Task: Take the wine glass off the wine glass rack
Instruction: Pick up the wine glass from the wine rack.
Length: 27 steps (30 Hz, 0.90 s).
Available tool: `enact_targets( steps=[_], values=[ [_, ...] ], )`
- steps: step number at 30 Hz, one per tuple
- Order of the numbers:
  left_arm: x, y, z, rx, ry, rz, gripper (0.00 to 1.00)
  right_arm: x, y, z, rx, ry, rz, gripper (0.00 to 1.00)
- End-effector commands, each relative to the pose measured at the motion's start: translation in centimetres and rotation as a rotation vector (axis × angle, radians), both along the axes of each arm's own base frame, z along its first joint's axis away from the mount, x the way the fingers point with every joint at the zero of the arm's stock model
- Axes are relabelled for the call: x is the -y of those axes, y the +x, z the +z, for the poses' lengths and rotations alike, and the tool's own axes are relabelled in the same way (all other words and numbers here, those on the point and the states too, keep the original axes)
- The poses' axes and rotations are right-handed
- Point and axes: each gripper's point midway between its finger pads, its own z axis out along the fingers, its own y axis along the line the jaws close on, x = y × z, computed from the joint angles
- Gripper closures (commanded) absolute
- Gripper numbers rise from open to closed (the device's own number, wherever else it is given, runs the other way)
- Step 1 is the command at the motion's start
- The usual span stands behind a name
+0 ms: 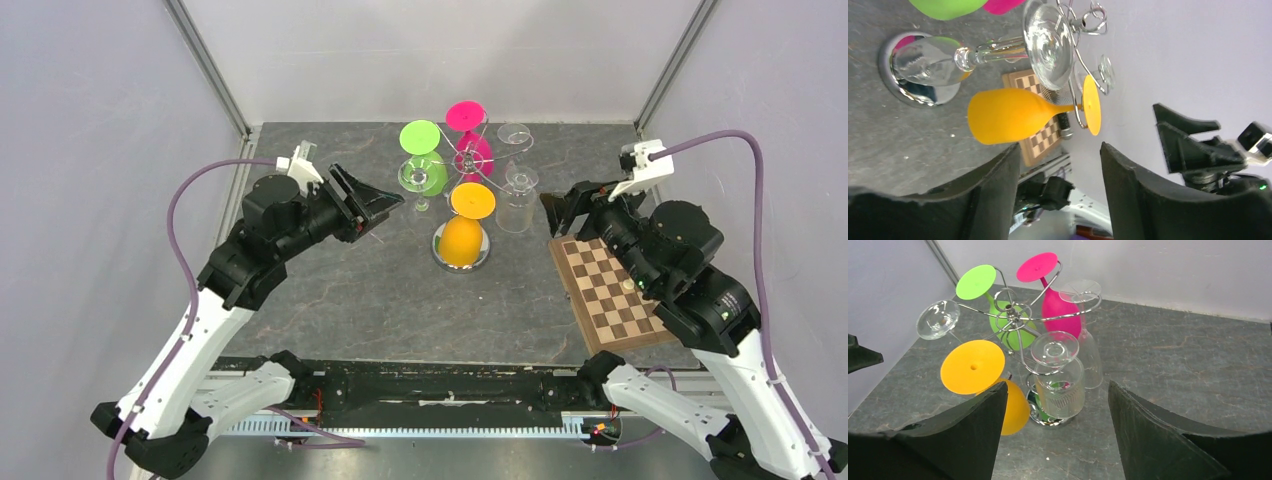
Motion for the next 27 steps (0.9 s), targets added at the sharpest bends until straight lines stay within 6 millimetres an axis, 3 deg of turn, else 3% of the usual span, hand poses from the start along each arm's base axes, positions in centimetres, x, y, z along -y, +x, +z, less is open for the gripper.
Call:
enact_targets(
  steps=[1, 10, 17, 27],
  values=[
    [1.3, 1.1, 1.0, -0.086, -0.198, -0.016, 0.39, 0.6, 0.1, 0.9, 0.046, 0.042, -0.038, 0.25],
    [2.1, 3.7, -0.9, -0.16, -0.259, 0.005, 0.45, 1.9, -0.8, 1.7, 0.064, 0.043, -0.065, 0.26],
    [2.2, 4.7, 0.2, -0.15, -0.281, 0.011, 0.48, 2.8, -1.4, 2.1, 0.084, 0.049, -0.081, 0.26],
    [2.0, 5.5, 0.7, -0.148, -0.281, 0.016, 0.49, 2.4, -1.0, 1.2, 0.079, 0.043, -0.078, 0.26]
  ],
)
